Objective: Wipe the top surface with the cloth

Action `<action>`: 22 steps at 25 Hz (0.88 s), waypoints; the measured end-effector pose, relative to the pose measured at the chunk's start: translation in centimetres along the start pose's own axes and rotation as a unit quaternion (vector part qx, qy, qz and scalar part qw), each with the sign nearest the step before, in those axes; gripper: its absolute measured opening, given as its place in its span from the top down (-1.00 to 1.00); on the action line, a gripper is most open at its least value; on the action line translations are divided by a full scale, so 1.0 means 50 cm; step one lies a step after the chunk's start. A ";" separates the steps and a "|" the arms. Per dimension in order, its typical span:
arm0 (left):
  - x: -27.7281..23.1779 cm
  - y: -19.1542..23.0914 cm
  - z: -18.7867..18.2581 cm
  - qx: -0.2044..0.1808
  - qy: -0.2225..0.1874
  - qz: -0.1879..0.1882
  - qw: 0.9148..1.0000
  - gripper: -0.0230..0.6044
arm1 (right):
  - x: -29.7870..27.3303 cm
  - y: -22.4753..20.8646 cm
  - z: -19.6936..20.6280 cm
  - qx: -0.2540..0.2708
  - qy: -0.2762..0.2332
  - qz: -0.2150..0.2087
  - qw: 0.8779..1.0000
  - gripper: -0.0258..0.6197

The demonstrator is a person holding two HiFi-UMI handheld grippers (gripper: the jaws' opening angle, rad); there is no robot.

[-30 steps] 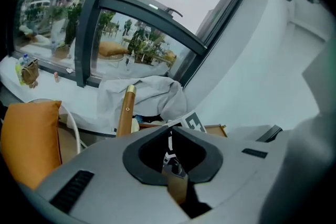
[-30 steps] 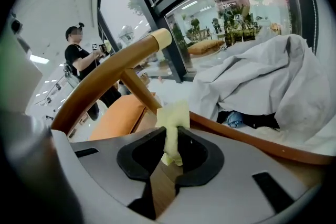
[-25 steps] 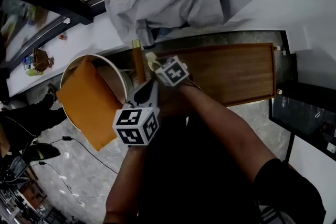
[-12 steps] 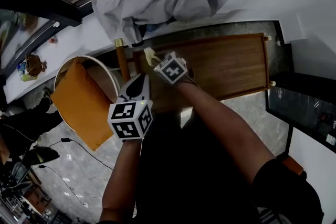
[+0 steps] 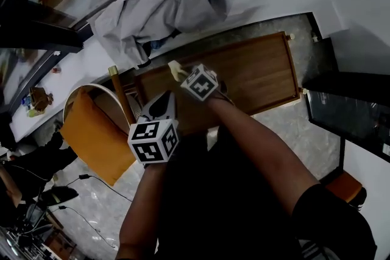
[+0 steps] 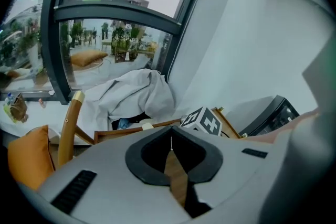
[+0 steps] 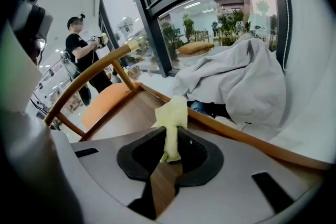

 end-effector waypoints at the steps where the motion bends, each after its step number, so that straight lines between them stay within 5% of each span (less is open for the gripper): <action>1: -0.010 -0.010 0.000 0.003 0.003 0.002 1.000 0.88 | 0.010 -0.011 0.007 -0.003 -0.001 0.003 1.000 0.72; 22: -0.161 -0.210 -0.026 -0.025 0.037 0.038 0.998 0.88 | 0.223 -0.240 0.152 -0.072 -0.030 0.083 0.994 0.72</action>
Point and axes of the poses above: the fingertips, and each gripper's own axes: x backward along the fingers, y to its left, z out of its underside, the point moved 9 cm from there along x, backward along the fingers, and after that the axes turned 4 degrees about -z, right-handed, at the moved point
